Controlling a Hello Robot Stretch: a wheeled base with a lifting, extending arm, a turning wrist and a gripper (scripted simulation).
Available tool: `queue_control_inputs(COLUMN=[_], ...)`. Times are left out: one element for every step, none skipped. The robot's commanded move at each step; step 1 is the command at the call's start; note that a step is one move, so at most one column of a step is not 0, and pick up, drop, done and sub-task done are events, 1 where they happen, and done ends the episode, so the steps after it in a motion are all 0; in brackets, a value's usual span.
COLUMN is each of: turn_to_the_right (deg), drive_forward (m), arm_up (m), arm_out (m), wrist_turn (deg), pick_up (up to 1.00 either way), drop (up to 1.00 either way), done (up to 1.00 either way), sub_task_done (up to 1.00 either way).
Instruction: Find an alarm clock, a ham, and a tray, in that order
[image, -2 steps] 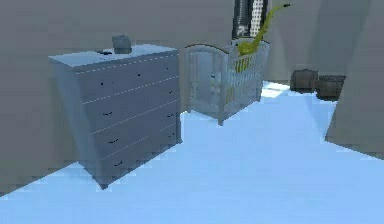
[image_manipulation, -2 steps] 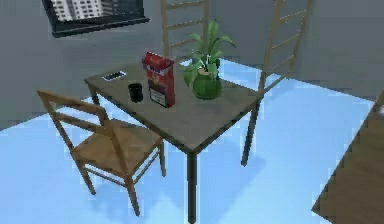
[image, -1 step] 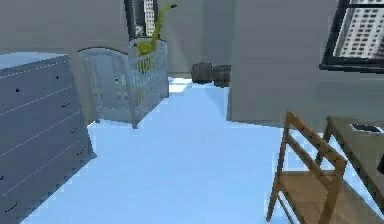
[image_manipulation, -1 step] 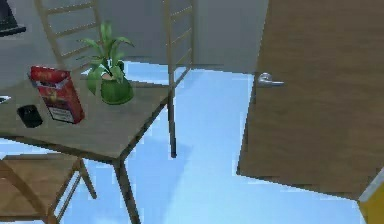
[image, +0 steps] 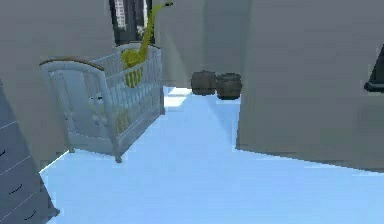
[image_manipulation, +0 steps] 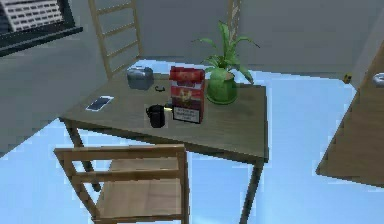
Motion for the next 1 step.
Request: queue_control_inputs(turn_to_the_right=[15.0], drive_forward=[0.00], arm_up=[0.00], arm_out=[0.00], wrist_turn=[0.0], pick_up=[0.00], drop=[0.00], done=[0.00], sub_task_done=[0.00])
